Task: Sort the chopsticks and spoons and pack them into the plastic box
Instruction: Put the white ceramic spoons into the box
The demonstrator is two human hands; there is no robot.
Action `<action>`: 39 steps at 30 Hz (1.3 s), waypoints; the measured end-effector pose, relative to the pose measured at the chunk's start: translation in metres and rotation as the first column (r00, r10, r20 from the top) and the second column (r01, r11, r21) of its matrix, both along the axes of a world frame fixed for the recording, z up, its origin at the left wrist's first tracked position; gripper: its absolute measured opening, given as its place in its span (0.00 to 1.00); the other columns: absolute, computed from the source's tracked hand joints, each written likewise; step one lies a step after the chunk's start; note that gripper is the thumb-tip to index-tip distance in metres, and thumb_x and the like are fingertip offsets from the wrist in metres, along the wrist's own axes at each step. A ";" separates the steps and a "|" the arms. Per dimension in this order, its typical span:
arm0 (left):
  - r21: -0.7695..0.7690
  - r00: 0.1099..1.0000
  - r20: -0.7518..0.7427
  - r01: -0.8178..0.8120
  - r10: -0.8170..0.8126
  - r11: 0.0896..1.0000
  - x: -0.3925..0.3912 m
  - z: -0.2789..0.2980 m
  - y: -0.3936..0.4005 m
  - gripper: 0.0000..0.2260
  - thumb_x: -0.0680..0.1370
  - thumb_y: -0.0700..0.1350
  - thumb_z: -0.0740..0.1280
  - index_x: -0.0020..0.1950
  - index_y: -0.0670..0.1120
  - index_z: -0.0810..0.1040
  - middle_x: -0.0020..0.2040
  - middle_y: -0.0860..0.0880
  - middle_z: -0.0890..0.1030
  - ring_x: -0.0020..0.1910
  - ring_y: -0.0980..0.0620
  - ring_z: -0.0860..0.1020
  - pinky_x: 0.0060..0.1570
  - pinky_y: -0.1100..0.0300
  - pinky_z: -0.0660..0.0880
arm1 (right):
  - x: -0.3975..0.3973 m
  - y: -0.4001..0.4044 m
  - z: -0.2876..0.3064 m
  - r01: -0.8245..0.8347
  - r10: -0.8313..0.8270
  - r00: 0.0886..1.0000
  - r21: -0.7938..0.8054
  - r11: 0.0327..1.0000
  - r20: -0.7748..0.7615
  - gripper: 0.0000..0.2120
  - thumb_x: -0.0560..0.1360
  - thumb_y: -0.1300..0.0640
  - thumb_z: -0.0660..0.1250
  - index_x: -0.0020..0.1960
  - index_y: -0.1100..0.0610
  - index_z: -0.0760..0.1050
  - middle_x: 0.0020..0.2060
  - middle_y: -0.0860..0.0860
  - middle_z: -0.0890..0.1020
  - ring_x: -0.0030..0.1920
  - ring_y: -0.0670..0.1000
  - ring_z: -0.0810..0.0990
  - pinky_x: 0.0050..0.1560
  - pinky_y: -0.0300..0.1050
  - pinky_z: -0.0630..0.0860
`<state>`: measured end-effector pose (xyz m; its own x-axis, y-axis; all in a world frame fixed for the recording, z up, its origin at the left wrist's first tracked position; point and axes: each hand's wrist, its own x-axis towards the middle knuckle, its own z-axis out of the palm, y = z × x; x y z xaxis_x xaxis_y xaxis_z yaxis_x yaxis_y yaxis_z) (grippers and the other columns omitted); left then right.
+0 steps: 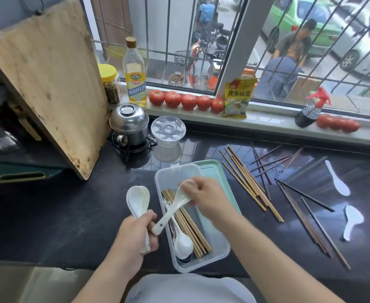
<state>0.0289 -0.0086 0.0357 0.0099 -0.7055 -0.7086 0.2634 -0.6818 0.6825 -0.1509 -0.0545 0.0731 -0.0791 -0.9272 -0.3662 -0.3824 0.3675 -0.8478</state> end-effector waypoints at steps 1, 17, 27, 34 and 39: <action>0.002 1.000 0.021 0.003 -0.003 1.000 0.004 -0.002 0.000 0.07 0.83 0.40 0.64 0.47 0.39 0.73 0.29 0.46 0.68 0.23 0.52 0.64 0.22 0.62 0.63 | -0.010 -0.013 0.003 -0.012 0.007 0.994 -0.053 0.999 -0.106 0.09 0.82 0.57 0.65 0.52 0.55 0.85 0.44 0.56 0.85 0.42 0.51 0.82 0.49 0.55 0.82; 0.031 0.995 -0.098 0.009 -0.006 0.999 0.034 0.002 0.037 0.15 0.84 0.53 0.64 0.55 0.39 0.72 0.31 0.48 0.58 0.26 0.53 0.53 0.26 0.61 0.51 | 0.020 -0.079 -0.082 -0.692 0.603 -0.127 0.506 0.514 -0.787 0.13 0.78 0.68 0.61 0.57 0.63 0.81 0.54 0.58 0.84 0.54 0.60 0.83 0.52 0.51 0.78; -0.010 0.938 -0.298 0.182 -0.177 0.983 0.023 0.007 0.031 0.06 0.84 0.44 0.63 0.53 0.41 0.74 0.30 0.49 0.55 0.21 0.55 0.53 0.26 0.62 0.49 | 0.027 0.000 -0.005 -0.424 0.349 0.863 0.149 0.893 0.365 0.09 0.83 0.53 0.65 0.60 0.51 0.81 0.51 0.48 0.85 0.53 0.49 0.82 0.60 0.45 0.79; -0.102 0.956 -0.015 0.290 -0.293 0.952 -0.004 0.002 0.026 0.17 0.83 0.52 0.66 0.40 0.41 0.75 0.31 0.43 0.73 0.26 0.47 0.69 0.30 0.57 0.63 | 0.034 0.036 -0.032 -0.154 0.135 0.956 0.055 0.987 0.261 0.08 0.80 0.60 0.64 0.45 0.60 0.79 0.36 0.52 0.79 0.39 0.48 0.77 0.47 0.51 0.77; -0.098 0.975 0.202 0.112 -0.091 0.989 -0.013 -0.011 0.029 0.14 0.86 0.46 0.61 0.49 0.40 0.81 0.39 0.45 0.87 0.40 0.47 0.86 0.42 0.51 0.81 | 0.021 0.008 -0.037 -0.053 0.044 0.994 -0.096 0.994 -0.096 0.10 0.80 0.55 0.65 0.45 0.53 0.84 0.36 0.49 0.83 0.39 0.53 0.81 0.46 0.57 0.80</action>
<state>0.0159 0.0203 0.0246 0.0660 -0.7822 -0.6195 0.0498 -0.6175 0.7850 -0.1303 -0.0464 0.0359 -0.0627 -0.9620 -0.2657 -0.4774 0.2627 -0.8385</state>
